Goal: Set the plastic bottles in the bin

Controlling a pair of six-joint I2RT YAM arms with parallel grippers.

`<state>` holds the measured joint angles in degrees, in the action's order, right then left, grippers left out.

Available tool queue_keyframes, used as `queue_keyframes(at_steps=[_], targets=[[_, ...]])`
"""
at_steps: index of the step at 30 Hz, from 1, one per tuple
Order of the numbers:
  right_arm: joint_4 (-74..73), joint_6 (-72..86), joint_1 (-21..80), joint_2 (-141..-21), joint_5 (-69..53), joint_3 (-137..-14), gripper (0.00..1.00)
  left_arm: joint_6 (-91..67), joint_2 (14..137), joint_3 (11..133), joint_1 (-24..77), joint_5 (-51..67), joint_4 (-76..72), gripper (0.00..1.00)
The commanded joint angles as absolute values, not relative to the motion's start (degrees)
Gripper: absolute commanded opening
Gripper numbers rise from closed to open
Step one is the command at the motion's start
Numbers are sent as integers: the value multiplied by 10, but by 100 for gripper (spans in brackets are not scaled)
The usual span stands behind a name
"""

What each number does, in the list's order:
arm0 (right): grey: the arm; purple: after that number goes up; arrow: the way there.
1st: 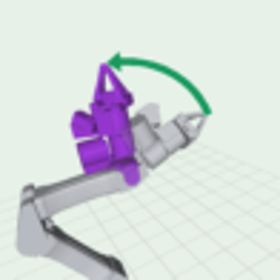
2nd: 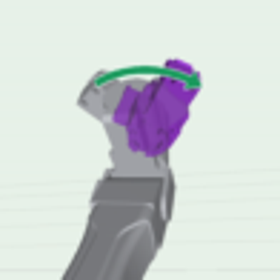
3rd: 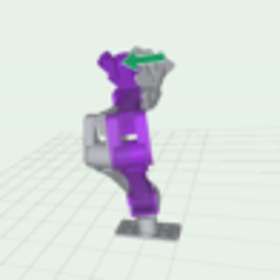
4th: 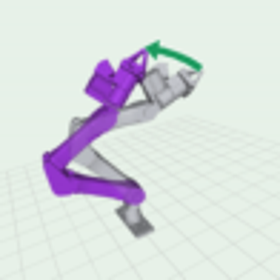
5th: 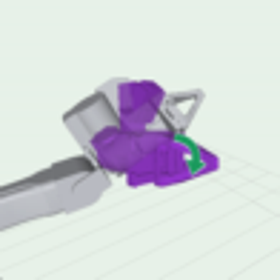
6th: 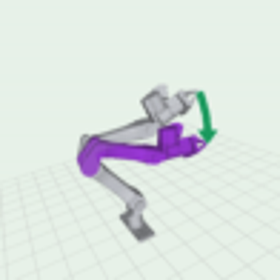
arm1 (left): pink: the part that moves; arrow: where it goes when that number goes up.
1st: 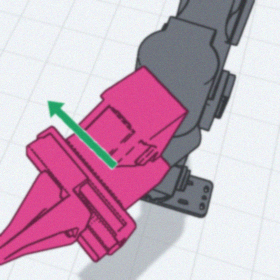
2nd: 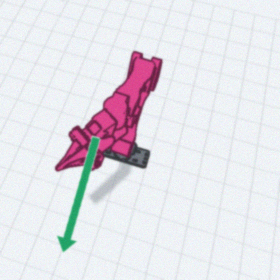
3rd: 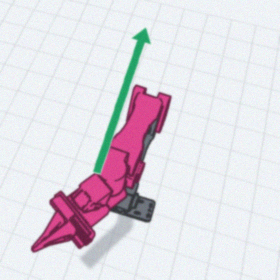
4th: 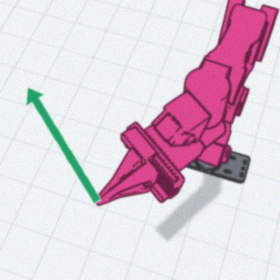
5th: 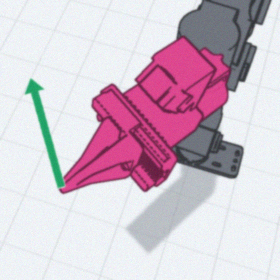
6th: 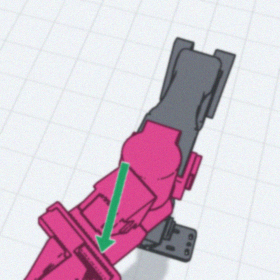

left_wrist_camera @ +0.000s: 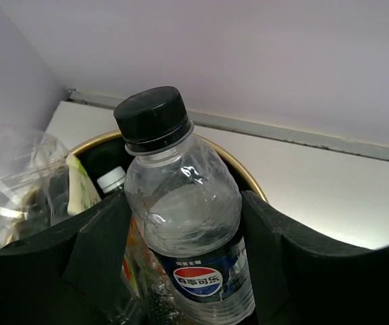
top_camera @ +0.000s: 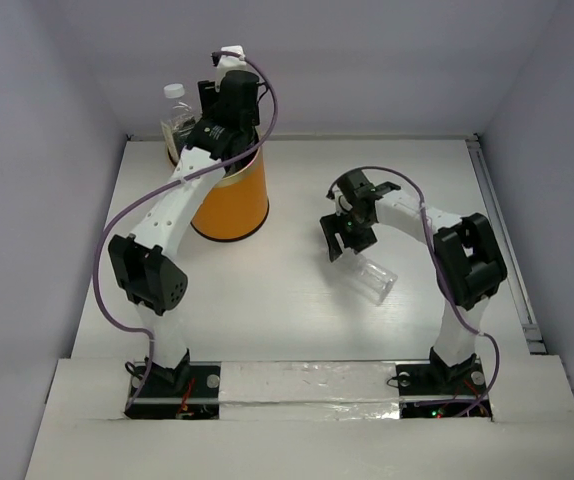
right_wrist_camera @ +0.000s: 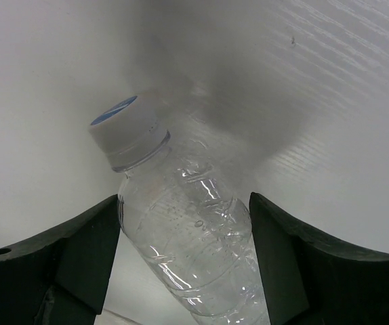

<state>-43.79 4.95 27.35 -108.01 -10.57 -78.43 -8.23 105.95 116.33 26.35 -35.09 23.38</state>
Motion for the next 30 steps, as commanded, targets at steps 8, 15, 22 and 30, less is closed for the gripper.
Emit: queue_keyframes(at_steps=[8,15,22,30], targets=[[-366,92,273,-1006,-174,-737,64,-54,1020,967,265,-403,78,26],[-305,143,273,-902,-239,-779,64,-99,979,878,270,-376,54,65],[-201,222,273,-840,-308,-868,64,-114,939,1008,270,-309,119,99],[108,409,279,-855,-366,-892,63,-184,877,1157,270,-212,189,99]])
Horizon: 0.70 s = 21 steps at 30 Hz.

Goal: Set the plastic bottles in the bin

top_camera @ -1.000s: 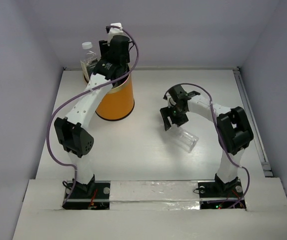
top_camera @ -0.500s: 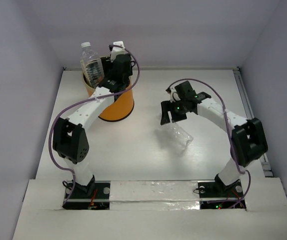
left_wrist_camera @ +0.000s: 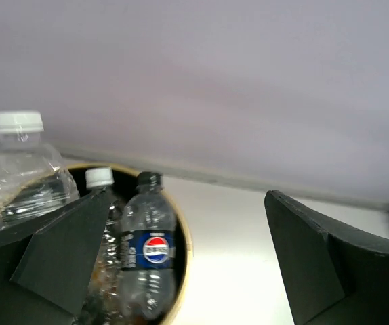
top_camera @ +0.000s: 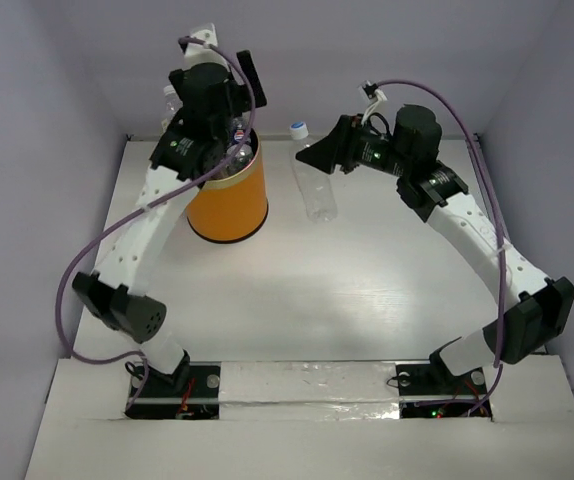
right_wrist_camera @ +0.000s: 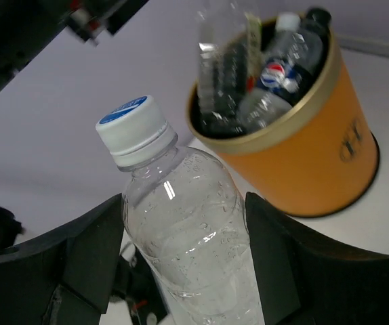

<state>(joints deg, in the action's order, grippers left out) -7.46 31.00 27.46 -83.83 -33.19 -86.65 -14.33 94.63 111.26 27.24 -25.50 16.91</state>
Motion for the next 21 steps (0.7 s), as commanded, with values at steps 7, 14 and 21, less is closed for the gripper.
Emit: queue_keyframes(at_steps=[7,14,21], targets=[[325,524,339,-979,-276,-1006,63,-293,744,1025,270,-163,151,99],[277,468,388,-1181,-178,-1289,63,-318,645,933,270,-181,206,97],[152,353,416,-1285,-107,-1330,61,-304,607,920,270,-209,255,98]])
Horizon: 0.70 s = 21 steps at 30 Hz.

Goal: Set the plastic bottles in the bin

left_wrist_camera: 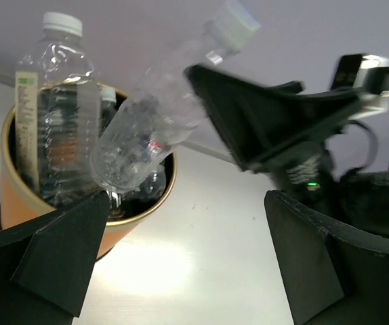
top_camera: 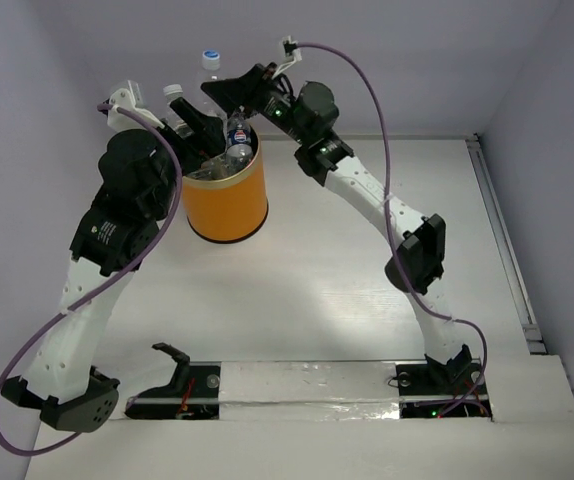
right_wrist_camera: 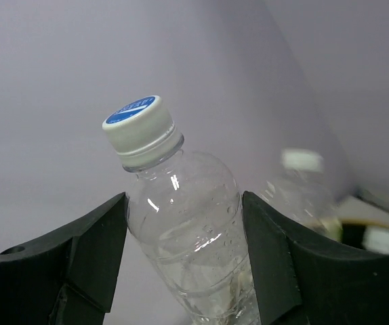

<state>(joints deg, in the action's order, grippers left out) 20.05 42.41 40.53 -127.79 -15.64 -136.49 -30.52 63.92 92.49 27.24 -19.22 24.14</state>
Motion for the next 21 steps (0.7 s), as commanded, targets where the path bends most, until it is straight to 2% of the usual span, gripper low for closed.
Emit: queue_keyframes(at_steps=[1,4,7,17,21], targets=[[161,340,427,-1275,-100,-1291,61,-303,603,916,270,-213,255,98],[179,293,446,-1244,-61,-1172,60,-301,592,899,270,-216,256,98],[189,280,458,-1225,-43,-1122,60,-301,590,890,270,-213,254,98],[131,225,494,-1195,-33,-1100,62,-292,581,884,270,-198,234,98],[36,212,517,-1199,-2,-1144,61,-299,573,851,270,-188,225,98]])
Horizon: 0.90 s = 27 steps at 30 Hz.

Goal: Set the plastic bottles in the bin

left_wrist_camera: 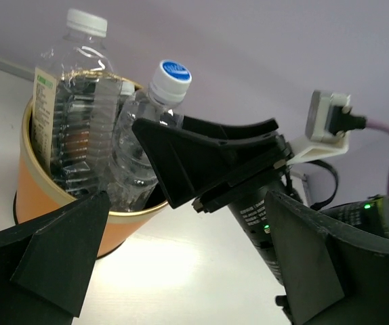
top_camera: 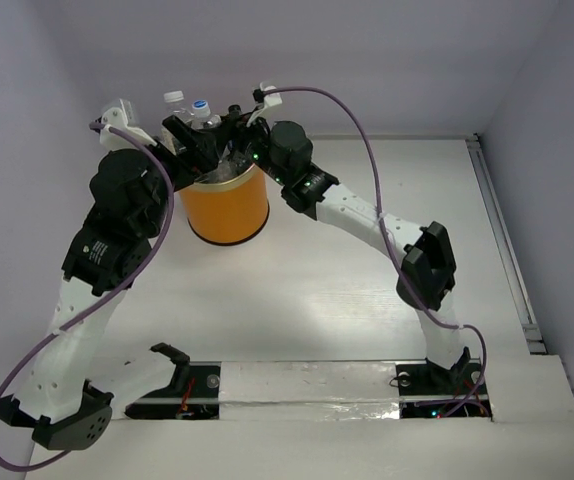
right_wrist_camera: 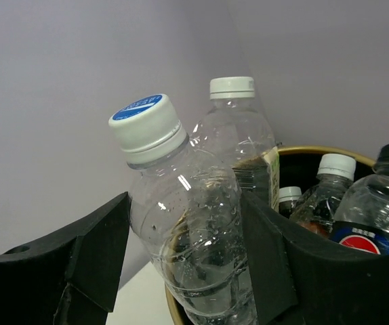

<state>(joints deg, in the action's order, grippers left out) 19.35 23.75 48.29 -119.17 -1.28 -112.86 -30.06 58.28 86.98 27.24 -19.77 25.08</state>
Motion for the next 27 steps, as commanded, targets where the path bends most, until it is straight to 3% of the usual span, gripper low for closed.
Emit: queue_keyframes(at_steps=[1,9,15,16,17,18,23,27], targets=[[21,219,517,-1206,-2,-1146,61,-301,571,840,270,-184,225,98],[23,273,522,-1236,27,-1046,61,-317,548,805,270,-189,228,99],[-40,268,522,-1259,46,-1091,61,-316,555,816,265,-189,223,99],[-42,272,522,-1257,47,-1086,60,-315,555,816,265,-190,224,99],[-43,276,522,-1253,48,-1079,46,-314,554,819,265,-193,224,99],[-49,279,522,-1248,55,-1063,39,-313,553,819,265,-193,224,99],[-5,317,522,-1209,46,-945,40,-312,538,792,265,-207,224,99],[-8,307,522,-1197,59,-918,40,-320,527,747,265,-206,221,99]])
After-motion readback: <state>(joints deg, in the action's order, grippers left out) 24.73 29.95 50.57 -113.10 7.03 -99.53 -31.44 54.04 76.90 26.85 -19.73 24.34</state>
